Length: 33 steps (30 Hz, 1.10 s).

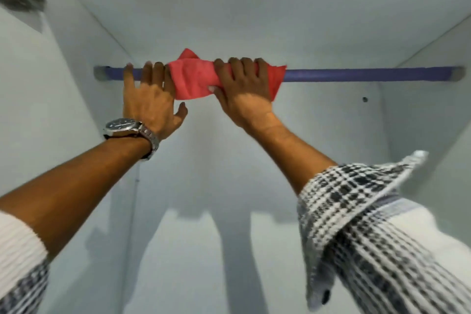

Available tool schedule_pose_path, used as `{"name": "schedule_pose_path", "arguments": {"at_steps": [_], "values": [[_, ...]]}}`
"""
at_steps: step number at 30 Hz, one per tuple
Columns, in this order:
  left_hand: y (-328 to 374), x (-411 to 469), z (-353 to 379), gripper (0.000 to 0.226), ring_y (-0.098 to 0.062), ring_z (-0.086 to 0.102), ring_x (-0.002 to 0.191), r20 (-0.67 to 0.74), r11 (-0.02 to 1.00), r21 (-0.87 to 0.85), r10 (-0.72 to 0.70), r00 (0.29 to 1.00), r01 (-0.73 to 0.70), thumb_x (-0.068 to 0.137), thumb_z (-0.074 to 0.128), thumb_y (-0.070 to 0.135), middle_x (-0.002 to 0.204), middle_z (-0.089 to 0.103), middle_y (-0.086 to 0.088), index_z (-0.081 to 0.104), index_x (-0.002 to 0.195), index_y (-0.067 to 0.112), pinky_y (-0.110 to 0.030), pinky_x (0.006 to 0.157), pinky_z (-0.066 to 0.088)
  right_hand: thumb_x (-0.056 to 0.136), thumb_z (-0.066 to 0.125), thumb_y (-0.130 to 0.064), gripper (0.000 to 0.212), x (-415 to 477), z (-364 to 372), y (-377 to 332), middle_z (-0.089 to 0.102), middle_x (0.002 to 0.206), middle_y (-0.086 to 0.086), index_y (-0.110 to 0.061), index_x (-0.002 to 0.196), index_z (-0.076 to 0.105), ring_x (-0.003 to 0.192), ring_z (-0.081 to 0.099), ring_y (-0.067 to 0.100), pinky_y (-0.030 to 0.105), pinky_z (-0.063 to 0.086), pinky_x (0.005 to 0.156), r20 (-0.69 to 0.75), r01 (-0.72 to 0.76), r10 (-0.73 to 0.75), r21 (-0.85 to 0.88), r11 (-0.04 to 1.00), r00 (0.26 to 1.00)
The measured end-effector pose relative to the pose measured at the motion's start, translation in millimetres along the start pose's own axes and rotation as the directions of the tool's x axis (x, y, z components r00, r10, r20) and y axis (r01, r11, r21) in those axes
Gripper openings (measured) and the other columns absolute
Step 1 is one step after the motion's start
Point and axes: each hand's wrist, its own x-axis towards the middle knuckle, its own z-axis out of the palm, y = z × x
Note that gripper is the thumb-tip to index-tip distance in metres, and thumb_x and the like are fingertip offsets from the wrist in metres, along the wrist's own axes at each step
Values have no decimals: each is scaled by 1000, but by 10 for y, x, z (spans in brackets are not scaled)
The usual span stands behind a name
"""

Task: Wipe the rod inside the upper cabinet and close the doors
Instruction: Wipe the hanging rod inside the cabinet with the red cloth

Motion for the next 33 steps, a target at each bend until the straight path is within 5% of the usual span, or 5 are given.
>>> {"name": "schedule_pose_path", "arguments": {"at_steps": [5, 10, 21, 25, 33], "values": [[-666, -1, 67, 90, -48, 43, 130, 54, 981, -52, -182, 982, 184, 81, 73, 43, 140, 46, -32, 33, 144, -9, -61, 116, 32, 103, 44, -46, 54, 433, 59, -1120, 57, 135, 15, -13, 146, 42, 119, 52, 38, 56, 32, 111, 69, 11, -18, 89, 996, 997], [-692, -68, -16, 130, -43, 15, 152, 96, 1000, -10, -10, 995, 11, 71, 83, 52, 165, 13, -24, 0, 157, 3, -69, 118, 23, 84, 75, -21, 82, 541, -102, -1156, 48, 147, 17, -12, 153, 31, 129, 49, 40, 55, 34, 112, 175, 103, -119, 99, 990, 977], [614, -1374, -601, 71, -36, 32, 147, 99, 914, -333, 277, 956, -230, 88, 63, 32, 150, 47, -18, 36, 147, 4, -68, 118, 21, 87, 50, 0, 51, -1388, -1053, -178, 57, 143, 16, -11, 137, 51, 134, 50, 35, 45, 38, 111, 434, -116, 40, 151, 982, 900], [1649, -2965, -1007, 64, -35, 31, 148, 306, 820, -541, 398, 865, -186, 86, 63, 16, 148, 49, -14, 40, 145, 6, -62, 121, 19, 88, 52, -7, 39, -3186, -1689, -115, 68, 122, 10, -12, 126, 58, 114, 61, 36, 42, 46, 95, 731, -262, 76, 144, 954, 678], [2906, -6822, -2655, 33, -35, 59, 113, 507, 563, -824, 781, 366, -61, 89, 53, 4, 117, 67, -12, 60, 120, 10, -46, 104, 44, 101, 49, -19, 47, -7438, -3879, -522, 58, 144, 10, -17, 147, 46, 129, 57, 31, 40, 43, 110, 993, -493, 101, -118, 862, -63]]}}
